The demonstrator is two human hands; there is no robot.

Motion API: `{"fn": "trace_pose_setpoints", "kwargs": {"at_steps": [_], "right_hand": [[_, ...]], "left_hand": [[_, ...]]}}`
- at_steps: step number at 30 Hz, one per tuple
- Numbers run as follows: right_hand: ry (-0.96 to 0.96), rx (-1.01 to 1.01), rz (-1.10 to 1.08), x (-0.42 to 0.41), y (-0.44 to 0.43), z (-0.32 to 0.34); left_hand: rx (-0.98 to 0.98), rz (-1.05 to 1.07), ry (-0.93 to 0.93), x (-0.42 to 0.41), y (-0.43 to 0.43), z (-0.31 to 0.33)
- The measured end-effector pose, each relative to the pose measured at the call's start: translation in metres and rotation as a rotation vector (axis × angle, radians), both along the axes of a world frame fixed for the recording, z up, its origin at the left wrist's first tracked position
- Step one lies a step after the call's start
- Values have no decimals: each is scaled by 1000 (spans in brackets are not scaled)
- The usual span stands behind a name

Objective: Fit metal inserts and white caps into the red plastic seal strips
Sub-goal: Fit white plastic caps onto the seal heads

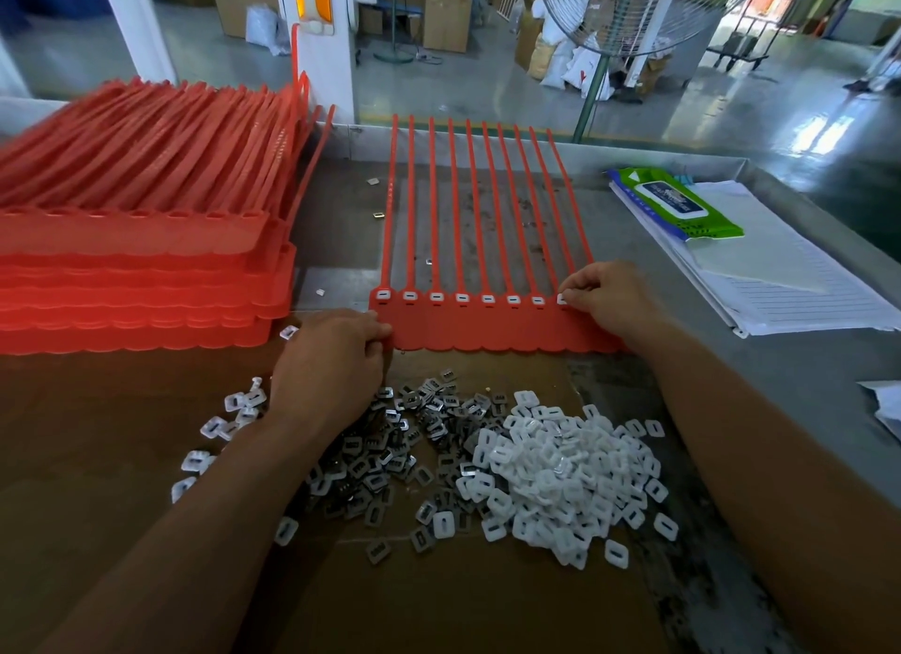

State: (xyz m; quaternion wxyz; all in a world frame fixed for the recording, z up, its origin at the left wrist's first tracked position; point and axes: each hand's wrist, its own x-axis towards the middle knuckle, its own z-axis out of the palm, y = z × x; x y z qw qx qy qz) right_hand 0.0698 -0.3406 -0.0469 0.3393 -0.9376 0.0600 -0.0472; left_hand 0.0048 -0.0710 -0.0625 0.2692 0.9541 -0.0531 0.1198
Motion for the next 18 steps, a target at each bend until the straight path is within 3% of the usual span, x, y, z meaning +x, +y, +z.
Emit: {"fn": "trace_pose_setpoints", "kwargs": {"at_steps": [11,18], "right_hand": [[-28,-32,2,-8,4,0],[-19,89,-22,-6,5,3]], "left_hand": [[4,-8,-8,-1,0,0],[14,-15,-1,1,0,0]]}}
